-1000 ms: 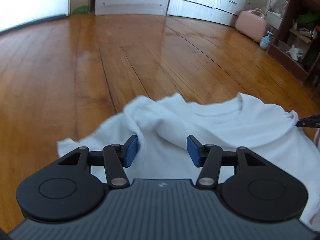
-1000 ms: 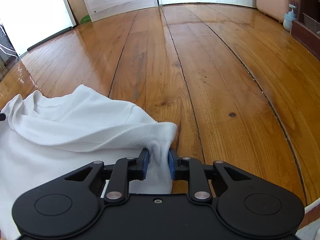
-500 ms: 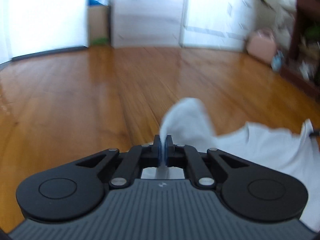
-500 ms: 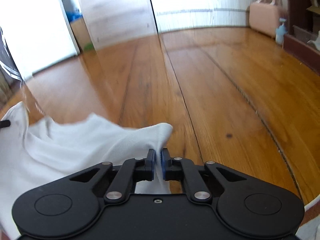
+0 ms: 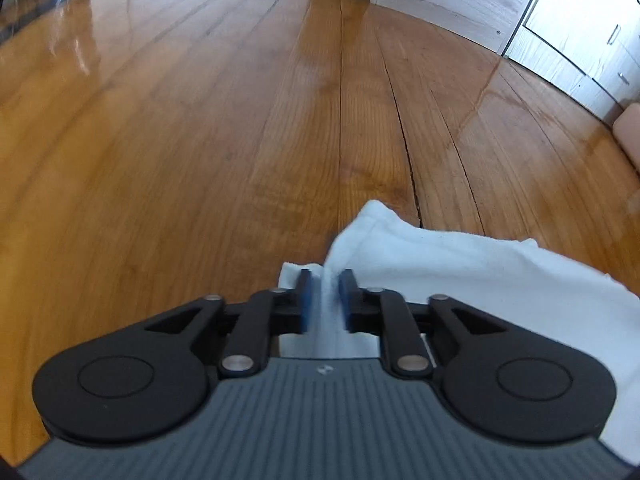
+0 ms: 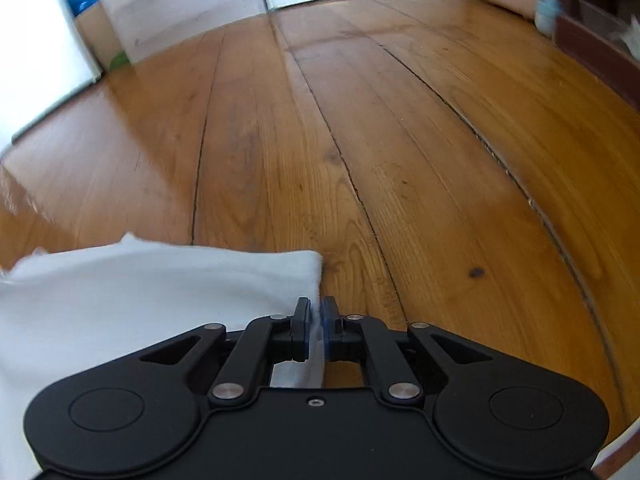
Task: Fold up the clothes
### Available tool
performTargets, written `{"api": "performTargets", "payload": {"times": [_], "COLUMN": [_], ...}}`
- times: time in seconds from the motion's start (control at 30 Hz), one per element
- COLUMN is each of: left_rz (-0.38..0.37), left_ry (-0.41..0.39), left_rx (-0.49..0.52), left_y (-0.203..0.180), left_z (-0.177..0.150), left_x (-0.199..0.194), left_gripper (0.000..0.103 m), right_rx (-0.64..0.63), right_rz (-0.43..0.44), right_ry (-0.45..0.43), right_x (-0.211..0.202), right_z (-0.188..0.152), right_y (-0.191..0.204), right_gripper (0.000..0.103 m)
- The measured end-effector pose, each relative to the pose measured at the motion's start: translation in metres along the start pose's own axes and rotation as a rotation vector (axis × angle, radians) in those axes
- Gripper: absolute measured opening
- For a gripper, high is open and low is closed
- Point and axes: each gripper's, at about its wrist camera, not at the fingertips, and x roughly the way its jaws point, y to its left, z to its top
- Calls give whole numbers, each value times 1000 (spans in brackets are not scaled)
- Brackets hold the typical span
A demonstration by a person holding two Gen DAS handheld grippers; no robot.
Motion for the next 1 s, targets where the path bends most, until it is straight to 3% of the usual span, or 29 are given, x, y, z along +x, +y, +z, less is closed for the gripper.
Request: {"api": "performTargets", "payload": {"times": [0.07,0.23,0.3,0.4,0.5,0.67,0.73,0.8,0.87,0.9,0.97,1.0], "left_rz": [-43,-46,-88,-154,-196,-134,-148,-146,-165,-172,-140,-124], "left_ry": [-24,11,40,51,91,78,74,64,40,29,32,40], "left_rx": [34,77,26,-117,-203,-213,-208,-193,-189,-196,-198,-200], "left_y": [-1,2,11,29,40,36,34,30,27,27,25,24], "left_z": [-1,-23,-41,-77,-107,-146,-155,-157,-159,-161,-162,-161], "left_x": [-8,-32,-48,-75,-93,-118,-120,-117,-112,-108,-103,-100], "left_gripper": [22,43,46,52,53,55,65,65,66,64,13,8], "right_rx": [34,95,119,120,103,113,102,40,-48,-91,-171,-210], "right_rz": [21,83,107,165,173,193,217,231,191,171,121,97], "right_ry": [-12,-11,-10,-15,-14,2,15,30,28,27,5,-18], "right_x": [-6,-34,-45,-75,-102,-134,-144,-150,-150,-149,-147,-144], "right_z": [-6,-27,-35,-73,-114,-171,-185,-194,-204,-208,-217,-220], "right_y": [-3,-9,-11,-14,-16,-10,-3,8,22,29,37,42], "right_gripper": [7,14,15,27,28,31,33,41,45,45,39,5]}}
